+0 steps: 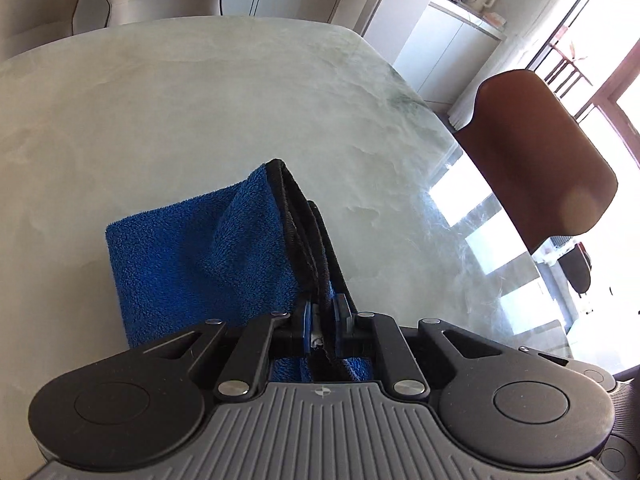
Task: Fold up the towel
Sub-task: 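Lift the edge with the left gripper and fold it over, then release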
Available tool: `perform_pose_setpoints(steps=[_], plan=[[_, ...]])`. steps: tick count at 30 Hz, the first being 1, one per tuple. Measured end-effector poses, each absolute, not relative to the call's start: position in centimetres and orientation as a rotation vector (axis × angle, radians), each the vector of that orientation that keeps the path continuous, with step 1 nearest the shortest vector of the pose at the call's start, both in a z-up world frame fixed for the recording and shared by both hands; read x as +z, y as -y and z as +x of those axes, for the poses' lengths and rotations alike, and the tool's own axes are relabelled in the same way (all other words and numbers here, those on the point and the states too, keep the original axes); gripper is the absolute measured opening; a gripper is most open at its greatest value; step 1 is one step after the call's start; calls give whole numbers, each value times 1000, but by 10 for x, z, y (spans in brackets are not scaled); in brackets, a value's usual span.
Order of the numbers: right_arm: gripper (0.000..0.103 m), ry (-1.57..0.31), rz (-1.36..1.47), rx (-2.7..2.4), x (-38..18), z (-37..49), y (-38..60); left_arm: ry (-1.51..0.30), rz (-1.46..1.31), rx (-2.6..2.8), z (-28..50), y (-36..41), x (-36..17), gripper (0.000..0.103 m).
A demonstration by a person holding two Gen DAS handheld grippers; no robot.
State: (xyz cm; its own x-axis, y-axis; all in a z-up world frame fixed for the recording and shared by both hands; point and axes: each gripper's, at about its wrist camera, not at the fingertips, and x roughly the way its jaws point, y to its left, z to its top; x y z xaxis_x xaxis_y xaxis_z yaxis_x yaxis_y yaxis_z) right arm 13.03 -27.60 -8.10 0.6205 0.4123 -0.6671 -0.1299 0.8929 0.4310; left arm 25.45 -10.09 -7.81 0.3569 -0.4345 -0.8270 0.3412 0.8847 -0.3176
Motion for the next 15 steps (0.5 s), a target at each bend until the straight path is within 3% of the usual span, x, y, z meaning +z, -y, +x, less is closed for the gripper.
perform_pose_setpoints(steps=[4, 6, 10, 15], plan=[[57, -851, 371, 313, -83, 132, 281, -1093, -166, -550, 253, 98, -75, 34], [57, -847, 374, 321, -82, 133, 280, -1069, -175, -574, 250, 93, -67, 35], [57, -837, 378, 370, -80, 134, 275, -989, -147, -545, 238, 68, -48, 51], [57, -853, 438, 391, -81, 140, 278, -996, -172, -483, 229, 29, -51, 52]])
